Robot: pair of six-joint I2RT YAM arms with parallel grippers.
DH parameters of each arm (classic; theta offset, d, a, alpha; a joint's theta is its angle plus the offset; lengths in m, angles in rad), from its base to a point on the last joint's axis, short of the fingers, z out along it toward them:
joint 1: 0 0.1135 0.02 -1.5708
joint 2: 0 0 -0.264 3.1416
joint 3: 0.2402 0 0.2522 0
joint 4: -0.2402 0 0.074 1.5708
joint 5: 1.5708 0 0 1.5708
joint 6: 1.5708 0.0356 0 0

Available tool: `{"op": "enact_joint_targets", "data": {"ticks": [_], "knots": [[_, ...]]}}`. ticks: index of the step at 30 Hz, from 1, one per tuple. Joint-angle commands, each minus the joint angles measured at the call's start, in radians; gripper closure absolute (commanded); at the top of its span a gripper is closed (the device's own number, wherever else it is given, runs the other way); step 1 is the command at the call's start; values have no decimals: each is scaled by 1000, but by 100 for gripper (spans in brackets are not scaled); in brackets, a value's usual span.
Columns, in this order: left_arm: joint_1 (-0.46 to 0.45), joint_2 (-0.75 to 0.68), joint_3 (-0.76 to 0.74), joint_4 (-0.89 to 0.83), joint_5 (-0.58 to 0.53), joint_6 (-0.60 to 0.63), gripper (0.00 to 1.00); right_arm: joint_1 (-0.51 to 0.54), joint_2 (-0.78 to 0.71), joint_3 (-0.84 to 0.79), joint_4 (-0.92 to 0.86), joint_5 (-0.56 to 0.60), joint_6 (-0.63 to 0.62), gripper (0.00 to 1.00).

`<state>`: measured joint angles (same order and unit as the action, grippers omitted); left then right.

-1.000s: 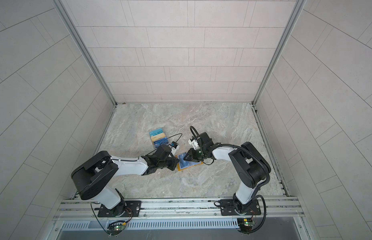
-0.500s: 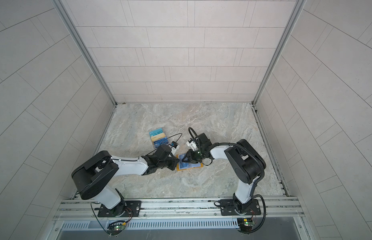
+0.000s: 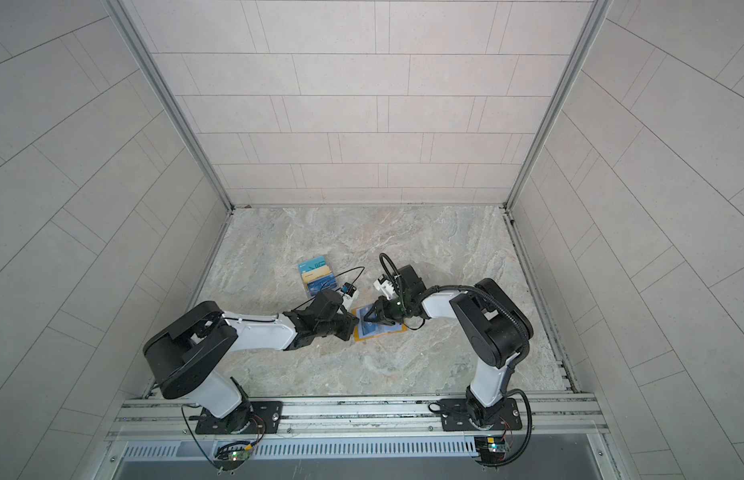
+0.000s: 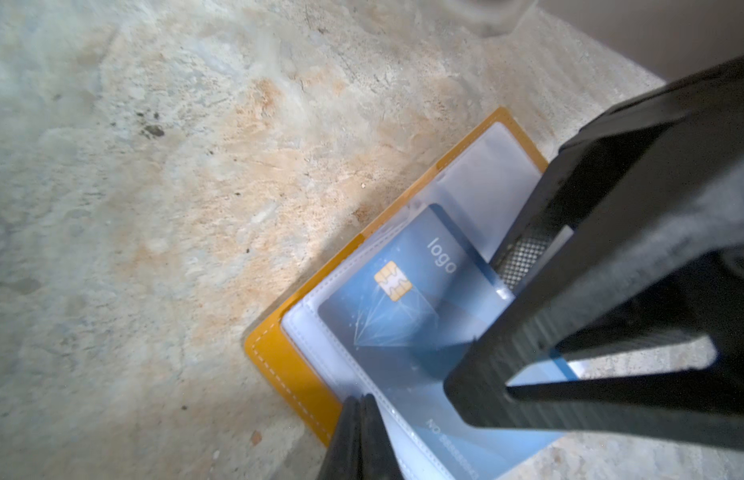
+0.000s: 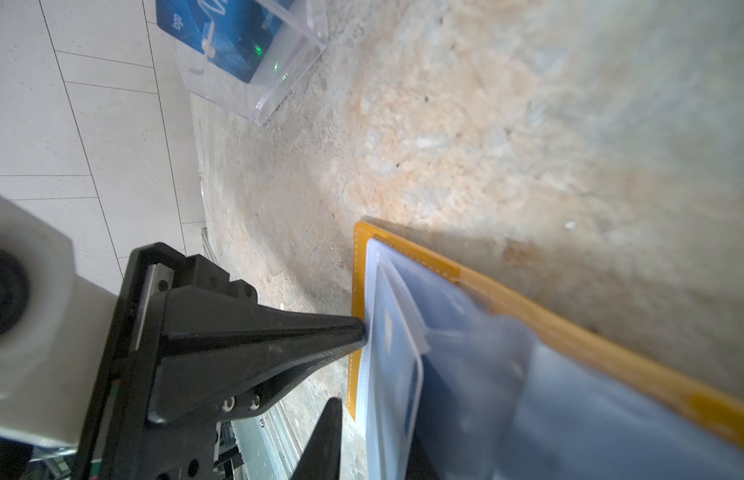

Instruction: Take the credit cards out of the card holder

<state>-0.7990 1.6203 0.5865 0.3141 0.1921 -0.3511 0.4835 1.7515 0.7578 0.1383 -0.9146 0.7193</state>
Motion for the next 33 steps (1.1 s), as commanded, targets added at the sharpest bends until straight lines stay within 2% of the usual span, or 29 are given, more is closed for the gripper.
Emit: {"op": "enact_joint_targets", "data": {"ticks": [1,20,33], "knots": [[-3,27,-16,-35,-5,-3,93,-15,-53,-18,29,-32,11,79],[-2,16,-17,-47,-13,-2,92,-83,-112,-63,0,-36,-13,83],[-3,-10,-23,-34,-5,9,83,-103,-159,-55,-116,21,-83,90]]}}
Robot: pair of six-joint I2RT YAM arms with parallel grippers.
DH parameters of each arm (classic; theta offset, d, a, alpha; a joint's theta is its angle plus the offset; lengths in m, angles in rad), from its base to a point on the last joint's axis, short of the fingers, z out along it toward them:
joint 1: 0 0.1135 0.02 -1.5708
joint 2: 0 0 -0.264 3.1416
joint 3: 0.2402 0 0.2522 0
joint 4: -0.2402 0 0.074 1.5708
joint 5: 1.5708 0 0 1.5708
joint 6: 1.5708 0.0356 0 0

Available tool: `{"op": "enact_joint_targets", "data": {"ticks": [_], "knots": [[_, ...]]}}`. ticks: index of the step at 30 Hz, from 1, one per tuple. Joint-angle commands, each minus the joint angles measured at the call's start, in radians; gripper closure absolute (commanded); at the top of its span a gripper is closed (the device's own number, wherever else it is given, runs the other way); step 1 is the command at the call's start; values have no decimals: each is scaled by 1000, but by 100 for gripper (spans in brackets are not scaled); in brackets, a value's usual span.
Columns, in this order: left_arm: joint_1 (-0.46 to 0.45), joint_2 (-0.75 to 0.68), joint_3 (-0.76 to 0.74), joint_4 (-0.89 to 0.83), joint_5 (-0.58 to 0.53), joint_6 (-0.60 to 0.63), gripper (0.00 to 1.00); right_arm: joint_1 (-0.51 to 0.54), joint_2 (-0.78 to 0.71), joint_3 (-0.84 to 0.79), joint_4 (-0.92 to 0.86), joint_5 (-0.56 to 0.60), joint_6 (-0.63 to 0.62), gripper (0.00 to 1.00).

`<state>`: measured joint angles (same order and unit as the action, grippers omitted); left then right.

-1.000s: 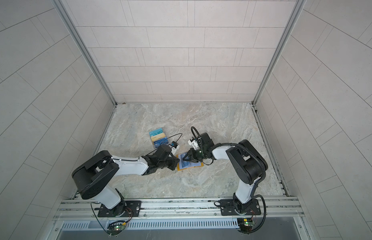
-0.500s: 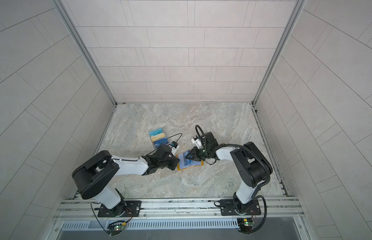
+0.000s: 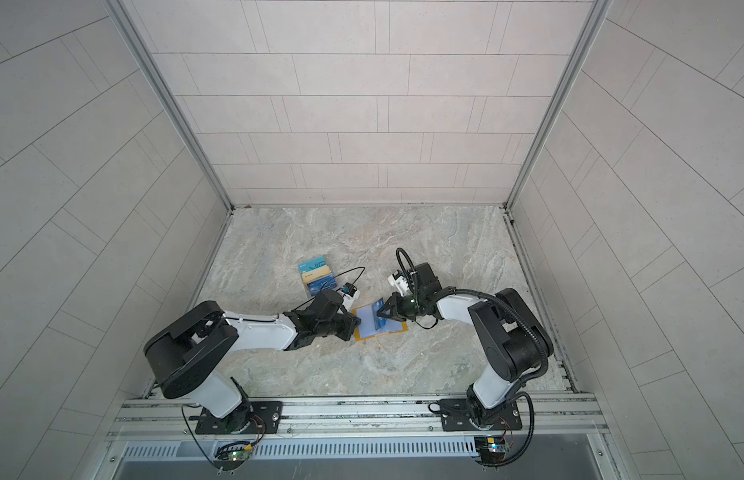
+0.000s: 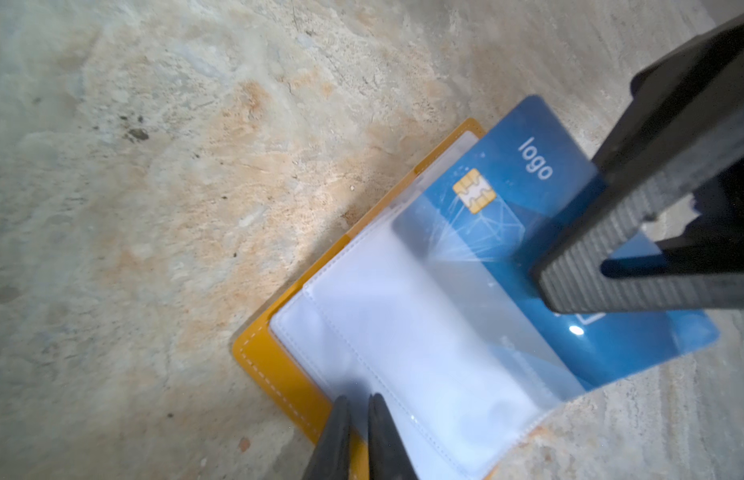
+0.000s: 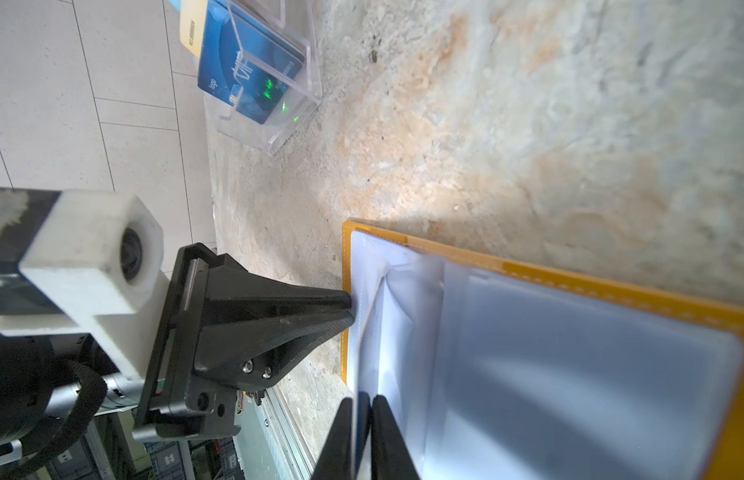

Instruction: Take the credit cards out of the card holder

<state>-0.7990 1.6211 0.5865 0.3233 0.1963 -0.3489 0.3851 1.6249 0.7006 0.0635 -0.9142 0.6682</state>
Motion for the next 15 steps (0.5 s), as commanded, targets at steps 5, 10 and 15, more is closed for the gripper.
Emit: {"op": "enact_joint_targets", "data": {"ticks": [5,10,15], "knots": [[-3,-32,-12,-58,-12,18,80,-5,-61,15,-119,77,-70,92],[-2,-67,1,-64,-13,35,76,-5,-103,39,-239,169,-131,95],[-3,-120,56,-135,-3,83,60,2,-166,54,-314,204,-192,97]]}}
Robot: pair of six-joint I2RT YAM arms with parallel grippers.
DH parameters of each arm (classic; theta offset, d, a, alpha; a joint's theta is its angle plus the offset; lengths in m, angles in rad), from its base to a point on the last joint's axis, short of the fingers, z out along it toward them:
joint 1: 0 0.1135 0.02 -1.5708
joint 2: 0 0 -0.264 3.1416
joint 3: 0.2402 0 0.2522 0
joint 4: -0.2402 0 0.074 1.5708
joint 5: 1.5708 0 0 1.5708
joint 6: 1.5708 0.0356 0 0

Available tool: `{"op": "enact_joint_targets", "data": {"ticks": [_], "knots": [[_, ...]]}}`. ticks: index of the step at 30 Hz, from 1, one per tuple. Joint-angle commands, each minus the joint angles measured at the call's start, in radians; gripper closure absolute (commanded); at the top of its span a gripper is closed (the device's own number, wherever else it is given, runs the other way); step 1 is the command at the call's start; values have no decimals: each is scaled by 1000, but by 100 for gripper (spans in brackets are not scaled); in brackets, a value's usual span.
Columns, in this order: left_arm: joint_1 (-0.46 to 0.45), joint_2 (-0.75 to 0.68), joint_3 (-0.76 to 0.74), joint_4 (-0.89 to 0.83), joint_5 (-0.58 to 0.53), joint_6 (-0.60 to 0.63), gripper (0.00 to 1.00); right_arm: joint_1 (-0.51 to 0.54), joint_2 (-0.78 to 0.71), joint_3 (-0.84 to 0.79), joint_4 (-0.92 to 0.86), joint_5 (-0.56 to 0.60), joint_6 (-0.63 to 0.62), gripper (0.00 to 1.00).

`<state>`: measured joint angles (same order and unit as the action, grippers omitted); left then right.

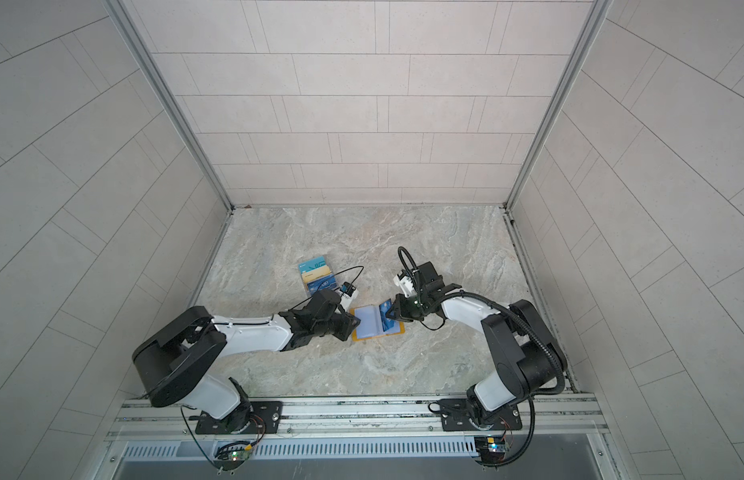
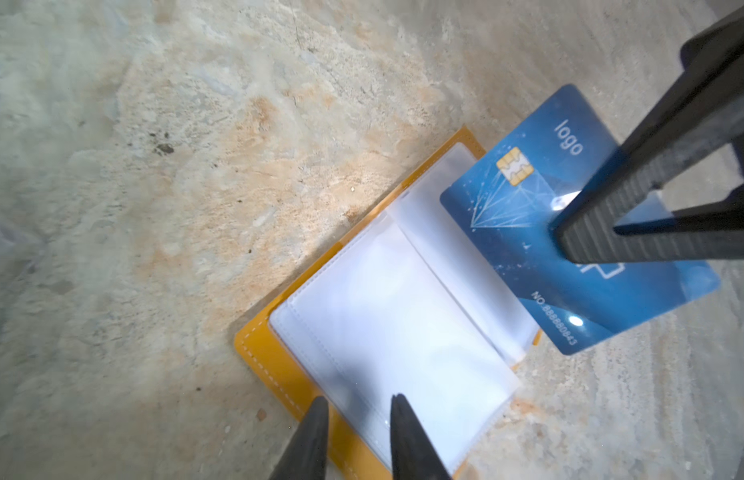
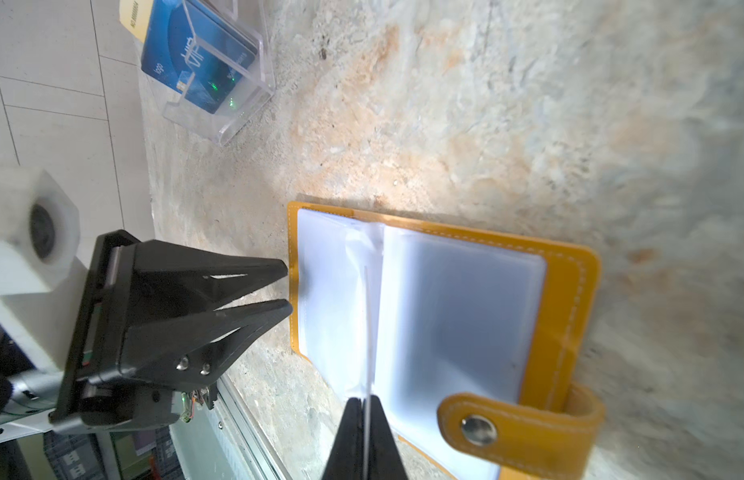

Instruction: Take the credit cards out of the card holder

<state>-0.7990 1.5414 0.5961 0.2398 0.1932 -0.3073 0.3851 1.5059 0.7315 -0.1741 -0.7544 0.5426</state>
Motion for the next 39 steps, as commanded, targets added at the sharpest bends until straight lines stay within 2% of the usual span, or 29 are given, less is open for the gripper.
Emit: {"op": "enact_joint_targets", "data": {"ticks": [1,5,14,21,32,35,39], "knots": [[-3,-50,57,-64,17,54,54,10,-60,27,-87,44,-85,98],[30,-108,108,-164,110,118,40,66,-119,68,-166,51,-172,98],[228,-343,68,-210,454,119,36,128,-187,96,-199,-50,-258,99],[288,-439,53,-214,708,112,35,206,-220,123,-196,-141,-318,100],[283,-447,22,-110,903,58,42,254,-262,186,-245,-240,-423,100],[273,-440,40,-187,896,106,47,277,-258,202,-278,-265,-471,100],[267,-441,47,-196,919,112,58,295,-254,209,-288,-254,-487,100]]}}
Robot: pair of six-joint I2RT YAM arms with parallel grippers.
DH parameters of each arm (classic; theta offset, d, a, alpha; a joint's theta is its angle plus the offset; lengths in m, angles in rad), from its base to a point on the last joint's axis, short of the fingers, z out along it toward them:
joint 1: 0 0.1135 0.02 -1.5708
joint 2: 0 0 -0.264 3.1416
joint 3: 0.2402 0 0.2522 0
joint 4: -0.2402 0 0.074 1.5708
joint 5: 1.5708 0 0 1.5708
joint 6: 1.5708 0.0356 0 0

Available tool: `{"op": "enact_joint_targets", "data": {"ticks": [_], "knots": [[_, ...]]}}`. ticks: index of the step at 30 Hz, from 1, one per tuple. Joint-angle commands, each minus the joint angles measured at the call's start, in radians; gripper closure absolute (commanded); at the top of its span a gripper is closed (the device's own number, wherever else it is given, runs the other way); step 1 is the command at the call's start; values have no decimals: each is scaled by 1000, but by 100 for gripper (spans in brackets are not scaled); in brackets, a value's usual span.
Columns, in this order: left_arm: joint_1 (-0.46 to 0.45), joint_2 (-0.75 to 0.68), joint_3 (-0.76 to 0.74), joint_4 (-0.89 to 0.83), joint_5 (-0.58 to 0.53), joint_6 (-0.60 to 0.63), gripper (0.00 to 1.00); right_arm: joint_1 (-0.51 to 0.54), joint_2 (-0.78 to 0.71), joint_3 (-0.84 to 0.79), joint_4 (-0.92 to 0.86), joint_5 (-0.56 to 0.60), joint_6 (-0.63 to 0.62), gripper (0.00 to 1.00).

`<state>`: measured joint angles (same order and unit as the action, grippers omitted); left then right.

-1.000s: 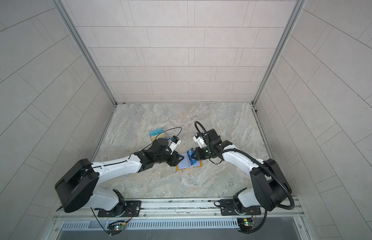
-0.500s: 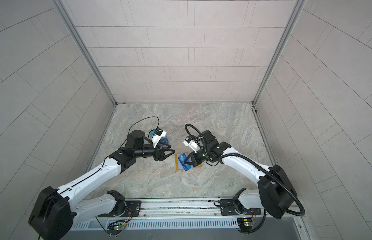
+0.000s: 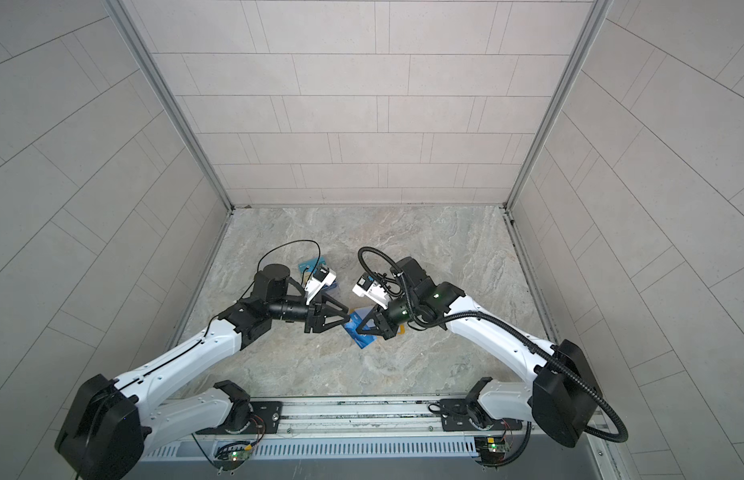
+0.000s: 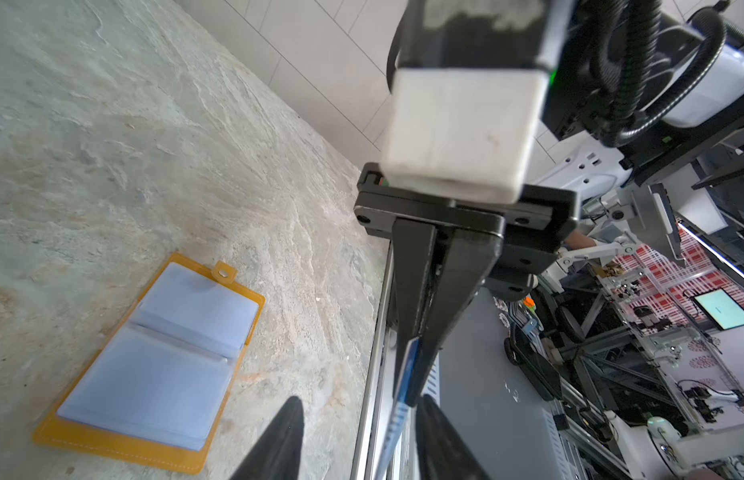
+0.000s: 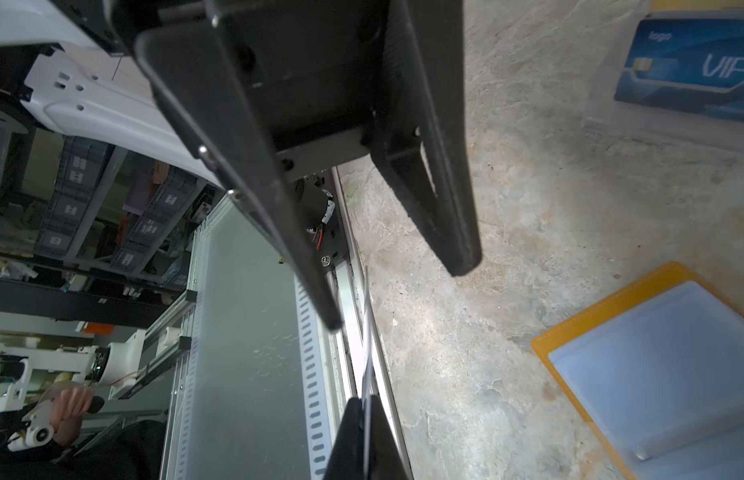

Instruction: Take the credit cards out of the card holder

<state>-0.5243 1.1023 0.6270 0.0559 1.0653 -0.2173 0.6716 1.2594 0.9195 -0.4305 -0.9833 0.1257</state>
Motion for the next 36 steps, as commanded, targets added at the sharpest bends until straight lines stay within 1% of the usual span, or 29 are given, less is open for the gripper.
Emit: {"op": "enact_joint_targets", "data": {"ticks": [1,6,11,21,22,23,24,26,29,31,33,36], "knots": [[-9,-2,21,-20,55,28,61,9,-9,21,-30,-21,-70,100],[-45,13,54,-129,73,111,70,9,-11,23,-28,-15,-76,100],[-75,25,71,-165,82,149,78,9,-6,26,-22,-5,-74,100],[-74,24,77,-150,49,128,96,8,3,22,-27,11,-75,100],[-75,24,77,-145,31,122,100,8,2,21,-27,19,-73,100],[-74,21,73,-132,13,109,100,9,0,21,-27,30,-67,100],[-75,18,63,-100,1,84,100,7,-2,19,-23,48,-58,98],[-74,15,44,-39,-21,32,100,0,-13,7,0,76,-30,85],[-74,15,23,32,-73,-39,100,-27,-45,-27,56,81,34,64],[-74,5,0,101,-112,-104,100,-50,-88,-65,109,86,87,53],[-74,-5,-30,182,-161,-166,100,-66,-132,-110,170,102,145,47],[-74,-10,-78,319,-229,-268,100,-83,-194,-168,242,160,241,41]]}}
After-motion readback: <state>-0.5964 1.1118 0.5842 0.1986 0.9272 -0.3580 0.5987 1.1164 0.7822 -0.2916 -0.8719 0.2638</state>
